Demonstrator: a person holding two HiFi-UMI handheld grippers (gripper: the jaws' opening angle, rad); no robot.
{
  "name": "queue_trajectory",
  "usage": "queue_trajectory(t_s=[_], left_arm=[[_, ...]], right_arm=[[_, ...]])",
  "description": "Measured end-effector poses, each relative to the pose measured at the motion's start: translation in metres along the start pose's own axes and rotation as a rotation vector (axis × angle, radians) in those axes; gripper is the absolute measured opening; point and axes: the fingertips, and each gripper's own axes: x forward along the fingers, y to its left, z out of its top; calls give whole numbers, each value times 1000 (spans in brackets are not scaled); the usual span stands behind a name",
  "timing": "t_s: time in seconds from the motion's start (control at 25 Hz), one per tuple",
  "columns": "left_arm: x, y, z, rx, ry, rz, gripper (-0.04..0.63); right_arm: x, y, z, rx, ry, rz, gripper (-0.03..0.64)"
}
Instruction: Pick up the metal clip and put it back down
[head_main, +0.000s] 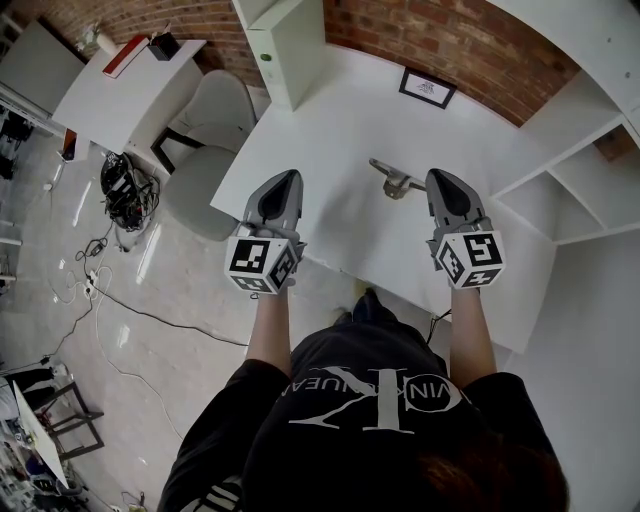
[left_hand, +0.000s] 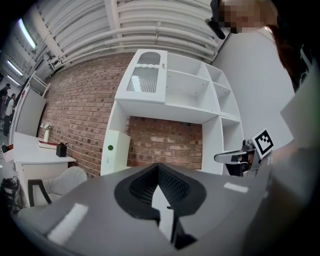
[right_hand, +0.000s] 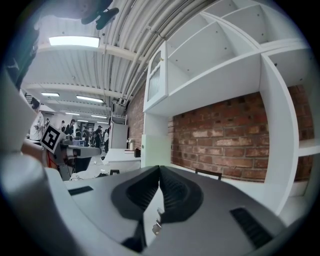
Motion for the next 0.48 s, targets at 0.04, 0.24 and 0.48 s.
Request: queue_trajectory(t_s=[0.04, 0.24, 0.48], left_arm=[[0, 1, 0, -2, -1, 2, 6], [-1, 2, 0, -13, -5, 10, 6], [1, 2, 0, -16, -7, 13, 6]], right_arm=[[0, -1, 1, -1, -4, -1, 14], [-3, -3, 7, 15, -27, -5, 14], [-5, -6, 14, 39, -57, 1, 14]])
